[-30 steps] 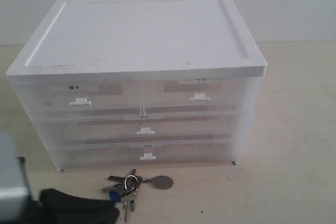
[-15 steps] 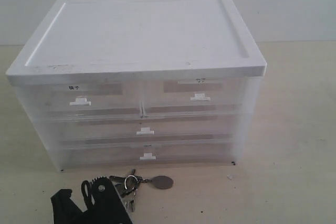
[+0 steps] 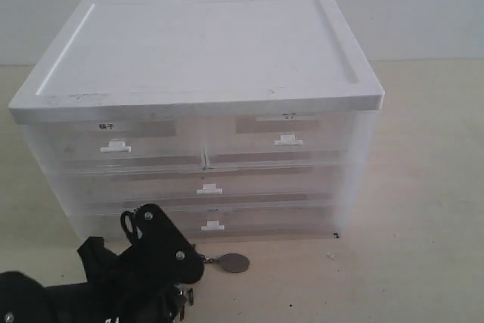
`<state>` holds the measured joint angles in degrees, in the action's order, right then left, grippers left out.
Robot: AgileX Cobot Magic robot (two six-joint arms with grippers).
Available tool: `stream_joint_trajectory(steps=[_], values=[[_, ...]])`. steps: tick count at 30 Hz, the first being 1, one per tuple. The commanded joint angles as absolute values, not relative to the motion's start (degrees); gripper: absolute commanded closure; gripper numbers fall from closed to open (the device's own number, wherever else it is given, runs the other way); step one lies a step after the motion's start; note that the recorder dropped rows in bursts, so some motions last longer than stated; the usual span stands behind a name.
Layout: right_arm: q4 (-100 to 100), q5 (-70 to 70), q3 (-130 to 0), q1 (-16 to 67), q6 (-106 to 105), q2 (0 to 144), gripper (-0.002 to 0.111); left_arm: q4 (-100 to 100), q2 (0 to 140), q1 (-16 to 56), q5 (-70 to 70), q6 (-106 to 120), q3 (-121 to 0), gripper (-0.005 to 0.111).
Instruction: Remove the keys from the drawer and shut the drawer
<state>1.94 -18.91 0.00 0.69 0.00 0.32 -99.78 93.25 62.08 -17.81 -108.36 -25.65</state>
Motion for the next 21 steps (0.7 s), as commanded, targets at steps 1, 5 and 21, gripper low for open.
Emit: stream_joint_trajectory(steps=[1,5,21], values=[[1.87,-18.40,0.00,0.56,0.00,0.00,0.108,-99.95,93.44,58.86,-11.16,-104.87,-29.39,0.102],[1.87,-18.40,0.00,0.56,0.00,0.00,0.108,-99.95,93.19,58.55,-7.77,-104.87,-29.30,0.102],[1.87,-18.79,0.00,0.56,0.00,0.00,0.108,-99.95,98.40,58.44,-13.44,-106.03,-27.84,0.102]])
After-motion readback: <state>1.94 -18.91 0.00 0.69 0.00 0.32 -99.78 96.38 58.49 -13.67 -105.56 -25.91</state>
